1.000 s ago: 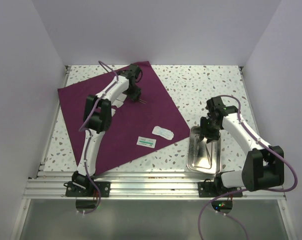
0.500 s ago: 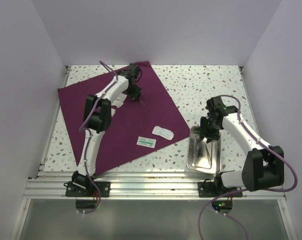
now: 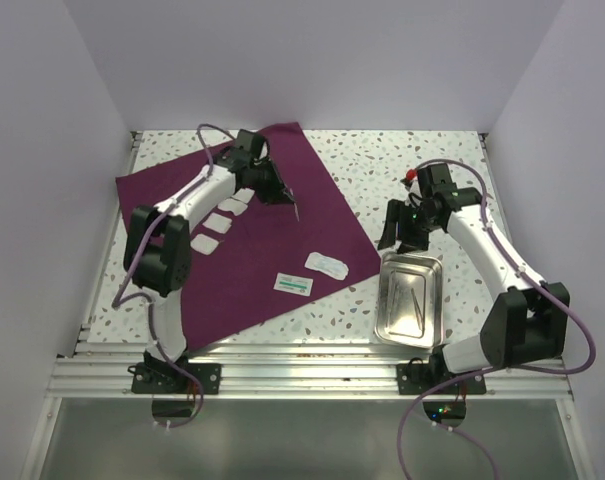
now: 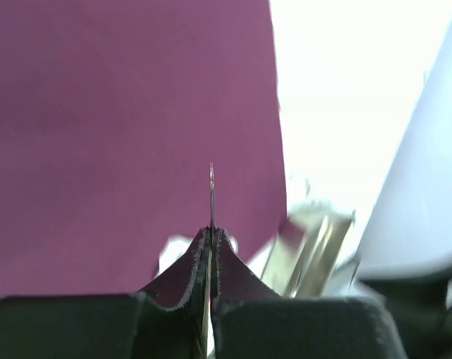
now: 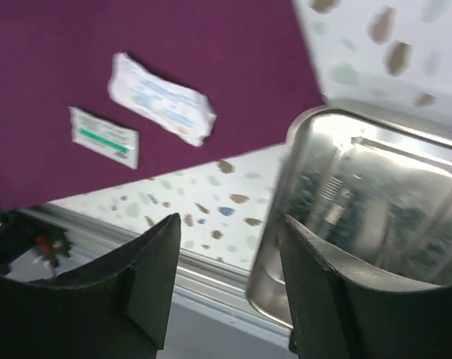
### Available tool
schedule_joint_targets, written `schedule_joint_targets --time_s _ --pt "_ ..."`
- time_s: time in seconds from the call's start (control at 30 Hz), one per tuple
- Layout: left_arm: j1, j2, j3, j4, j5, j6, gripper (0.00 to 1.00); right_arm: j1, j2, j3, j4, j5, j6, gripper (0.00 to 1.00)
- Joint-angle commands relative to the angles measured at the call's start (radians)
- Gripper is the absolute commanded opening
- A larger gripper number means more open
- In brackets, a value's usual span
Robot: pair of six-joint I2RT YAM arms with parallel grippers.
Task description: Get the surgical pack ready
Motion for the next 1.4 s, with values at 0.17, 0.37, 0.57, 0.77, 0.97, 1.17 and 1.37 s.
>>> schedule_joint_targets --time_s 0.17,0.37,0.57,0.77,0.97,1.17,1.37 --pt "-0.156 -0.305 -0.335 0.218 0.318 0.178 0.0 0.103 0.059 -0.004 0.372 -0.428 0.251 0.64" --pt "-0.234 -0.411 -0.455 0.292 0.313 0.13 0.0 0.195 0.055 -0.017 0.432 -0.344 0.341 0.6" --pt "-0.246 -0.458 -0.481 0.295 0.303 0.129 0.0 0.201 0.038 -0.057 0.412 -0.293 0.349 0.54" --pt "-0.271 -0.453 -0.489 0.306 0.307 0.127 0.0 0.211 0.032 -0.073 0.427 -0.275 0.381 0.54" --pt "-0.28 -0.444 -0.485 0.28 0.277 0.13 0.0 0.212 -0.022 -0.045 0.371 -0.166 0.393 0.53" --pt "-0.282 -0.439 -0.489 0.258 0.272 0.133 0.0 0.214 -0.048 -0.036 0.341 -0.134 0.395 0.54" --pt "-0.292 -0.433 -0.483 0.278 0.289 0.122 0.0 0.237 -0.01 -0.039 0.381 -0.183 0.415 0.53"
